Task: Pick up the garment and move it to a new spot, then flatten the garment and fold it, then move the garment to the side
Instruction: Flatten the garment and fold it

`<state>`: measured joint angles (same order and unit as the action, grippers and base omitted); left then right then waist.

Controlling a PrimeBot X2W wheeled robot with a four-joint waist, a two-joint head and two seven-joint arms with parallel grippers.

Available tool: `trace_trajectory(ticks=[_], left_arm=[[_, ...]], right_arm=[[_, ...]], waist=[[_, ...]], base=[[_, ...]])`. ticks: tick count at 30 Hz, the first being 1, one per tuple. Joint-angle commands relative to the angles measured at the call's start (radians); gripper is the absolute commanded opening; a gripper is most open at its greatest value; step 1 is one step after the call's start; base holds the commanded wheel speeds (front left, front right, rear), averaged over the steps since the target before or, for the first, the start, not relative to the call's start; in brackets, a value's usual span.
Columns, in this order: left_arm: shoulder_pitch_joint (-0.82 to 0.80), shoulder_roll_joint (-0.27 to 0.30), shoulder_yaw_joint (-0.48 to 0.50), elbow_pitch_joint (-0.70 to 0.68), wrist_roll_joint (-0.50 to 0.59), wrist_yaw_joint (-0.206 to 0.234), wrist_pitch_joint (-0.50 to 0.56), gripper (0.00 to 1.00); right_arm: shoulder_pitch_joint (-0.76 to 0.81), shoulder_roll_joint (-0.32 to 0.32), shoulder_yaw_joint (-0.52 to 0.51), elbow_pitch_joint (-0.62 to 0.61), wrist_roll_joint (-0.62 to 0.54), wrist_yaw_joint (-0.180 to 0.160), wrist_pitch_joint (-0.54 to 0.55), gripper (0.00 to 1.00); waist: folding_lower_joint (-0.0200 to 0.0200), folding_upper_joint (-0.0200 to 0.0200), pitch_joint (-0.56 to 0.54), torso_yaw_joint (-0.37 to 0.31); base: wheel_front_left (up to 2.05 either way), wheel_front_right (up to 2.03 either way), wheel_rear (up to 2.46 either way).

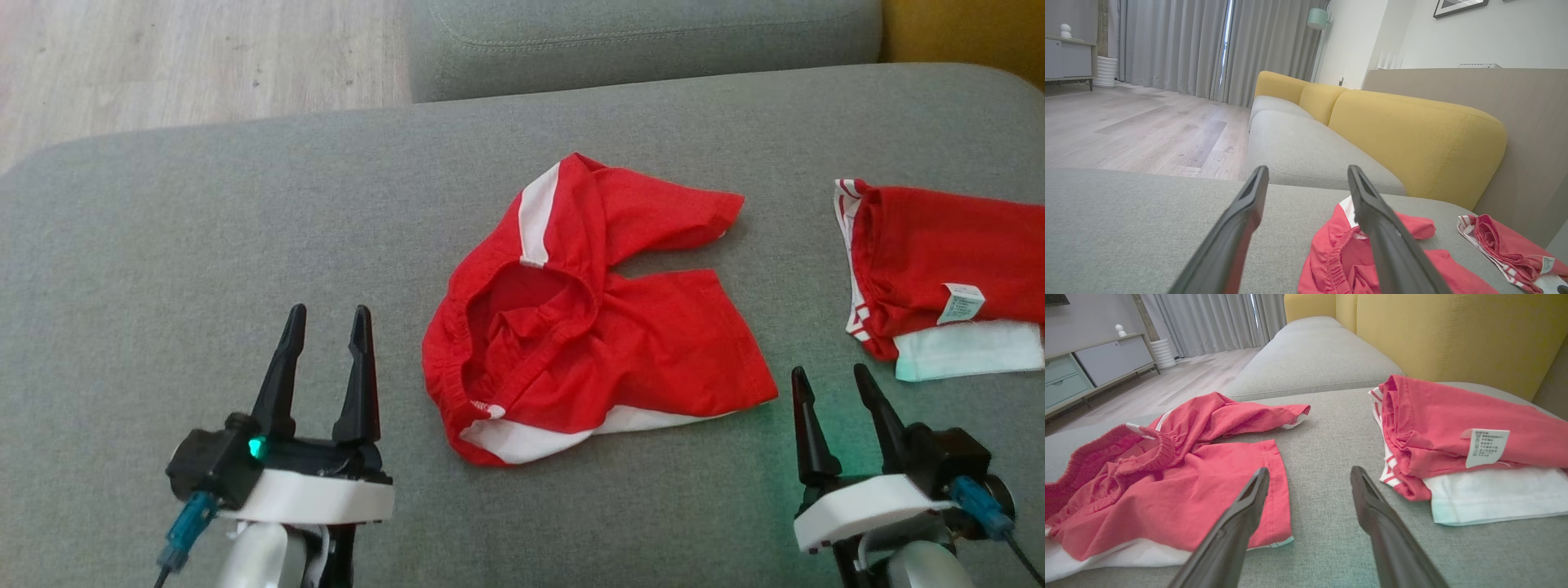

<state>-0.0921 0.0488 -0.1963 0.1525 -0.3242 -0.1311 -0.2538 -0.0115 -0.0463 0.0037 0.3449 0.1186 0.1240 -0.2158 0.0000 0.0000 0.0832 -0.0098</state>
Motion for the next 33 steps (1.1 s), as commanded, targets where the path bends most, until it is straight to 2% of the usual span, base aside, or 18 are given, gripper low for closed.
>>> trace_trajectory(ticks=[1, 10, 15, 17, 20, 25, 30, 33], left_arm=[[-0.031, 0.001, 0.030, -0.035, 0.009, 0.002, -0.008, 1.00], [-0.069, 0.002, 0.008, -0.031, 0.037, 0.001, -0.008, 1.00], [-0.159, 0.013, -0.114, 0.009, 0.054, 0.001, -0.004, 1.00], [-0.214, 0.015, -0.189, 0.045, 0.058, 0.001, 0.028, 1.00], [-0.292, 0.013, -0.272, 0.128, 0.073, 0.001, 0.139, 1.00], [-0.392, 0.010, -0.355, 0.250, 0.109, 0.001, 0.297, 1.00], [-0.441, 0.010, -0.403, 0.320, 0.127, 0.002, 0.347, 1.00], [-0.460, 0.012, -0.396, 0.353, 0.139, 0.031, 0.339, 1.00]], right_arm=[[-0.043, -0.004, 0.027, -0.035, 0.007, 0.007, -0.016, 1.00], [-0.086, -0.004, 0.023, -0.047, 0.019, 0.007, -0.026, 1.00], [-0.103, -0.004, 0.024, -0.050, 0.026, 0.007, -0.030, 1.00], [-0.111, -0.004, 0.028, -0.046, 0.026, 0.007, -0.031, 1.00], [-0.124, -0.004, 0.040, -0.040, 0.030, 0.007, -0.033, 1.00], [-0.148, -0.004, 0.064, -0.026, 0.039, 0.007, -0.036, 1.00], [-0.159, -0.004, 0.063, -0.011, 0.046, 0.007, -0.040, 1.00], [-0.165, -0.004, 0.067, -0.002, 0.049, 0.007, -0.041, 1.00]], waist=[[0.0000, 0.0000, 0.002, -0.001], [0.0000, 0.0000, 0.033, -0.029], [0.0000, 0.0000, 0.064, -0.049], [0.0000, 0.0000, 0.077, -0.059], [0.0000, 0.0000, 0.094, -0.079], [0.0000, 0.0000, 0.117, -0.121], [0.0000, 0.0000, 0.133, -0.145], [0.0000, 0.0000, 0.140, -0.156]], base=[[0.00, 0.00, 0.00], [0.00, 0.00, 0.00], [0.00, 0.00, 0.00], [0.00, 0.00, 0.00], [0.00, 0.00, 0.00], [0.00, 0.00, 0.00], [0.00, 0.00, 0.00], [0.00, 0.00, 0.00]])
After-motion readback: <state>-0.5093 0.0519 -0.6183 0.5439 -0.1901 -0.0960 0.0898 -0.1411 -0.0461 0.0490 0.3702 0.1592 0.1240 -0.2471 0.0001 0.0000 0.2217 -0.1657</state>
